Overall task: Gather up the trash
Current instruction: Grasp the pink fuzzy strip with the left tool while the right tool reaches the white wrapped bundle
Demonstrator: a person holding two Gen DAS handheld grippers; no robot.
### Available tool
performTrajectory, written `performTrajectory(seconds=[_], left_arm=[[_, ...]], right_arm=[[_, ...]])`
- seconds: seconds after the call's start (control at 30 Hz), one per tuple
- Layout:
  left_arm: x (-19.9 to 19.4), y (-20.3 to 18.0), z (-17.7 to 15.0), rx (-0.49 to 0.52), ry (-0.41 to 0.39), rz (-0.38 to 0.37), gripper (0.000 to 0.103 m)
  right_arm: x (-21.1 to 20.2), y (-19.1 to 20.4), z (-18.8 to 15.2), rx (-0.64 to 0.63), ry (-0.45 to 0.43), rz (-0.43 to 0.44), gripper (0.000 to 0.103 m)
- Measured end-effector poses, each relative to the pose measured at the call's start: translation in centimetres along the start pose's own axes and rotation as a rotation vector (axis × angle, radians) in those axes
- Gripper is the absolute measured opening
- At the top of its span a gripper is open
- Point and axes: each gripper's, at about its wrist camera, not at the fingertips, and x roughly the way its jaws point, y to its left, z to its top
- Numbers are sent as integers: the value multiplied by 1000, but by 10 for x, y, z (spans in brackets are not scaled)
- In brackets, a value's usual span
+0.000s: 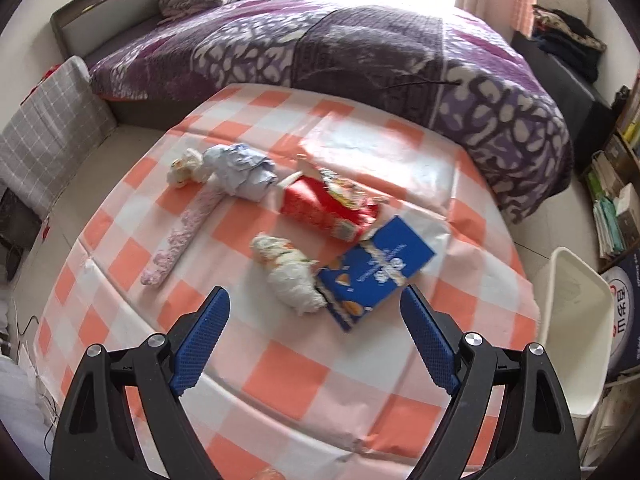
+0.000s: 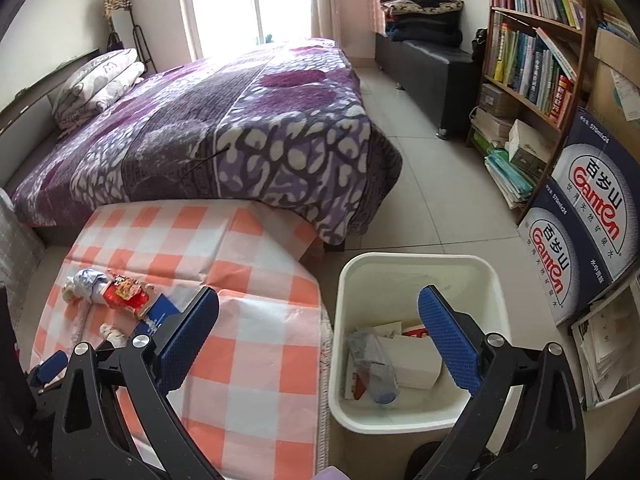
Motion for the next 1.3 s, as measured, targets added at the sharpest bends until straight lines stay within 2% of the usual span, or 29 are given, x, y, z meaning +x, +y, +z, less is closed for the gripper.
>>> performTrajectory(seconds=[0.17, 0.27, 0.47, 0.73, 0.87, 0.93, 0.97, 1.0, 1.03, 1.07, 1.3], left_arm=[[22, 46, 12, -29, 11, 98, 85], [36, 70, 18, -44, 8, 131, 85], [67, 105, 25, -95, 52, 136, 83], [101, 127, 28, -127, 105, 129, 78], [117, 140, 24, -138, 142, 124, 66], [119, 146, 21, -155, 134, 80, 63], [119, 147, 20, -149, 128, 58, 54], [117, 147, 20, -139, 124, 46, 39], [116, 146, 20, -129, 123, 42, 36], [115, 145, 19, -123, 125, 36, 28], [96, 150, 16, -111, 122, -3, 26]], right_arm=[[16, 29, -9, -21, 63, 37, 96], [28, 45, -15, -18, 110, 59, 96], [54, 74, -30, -17, 203, 89, 96], [92, 100, -48, 83, 375, 168, 96], [107, 106, -54, 137, 412, 169, 96], [111, 108, -55, 165, 418, 170, 96], [112, 110, -56, 178, 414, 182, 96], [113, 113, -56, 178, 409, 193, 96], [112, 119, -56, 158, 397, 204, 96], [110, 126, -55, 124, 379, 211, 96], [89, 182, -62, -185, 218, 285, 96]])
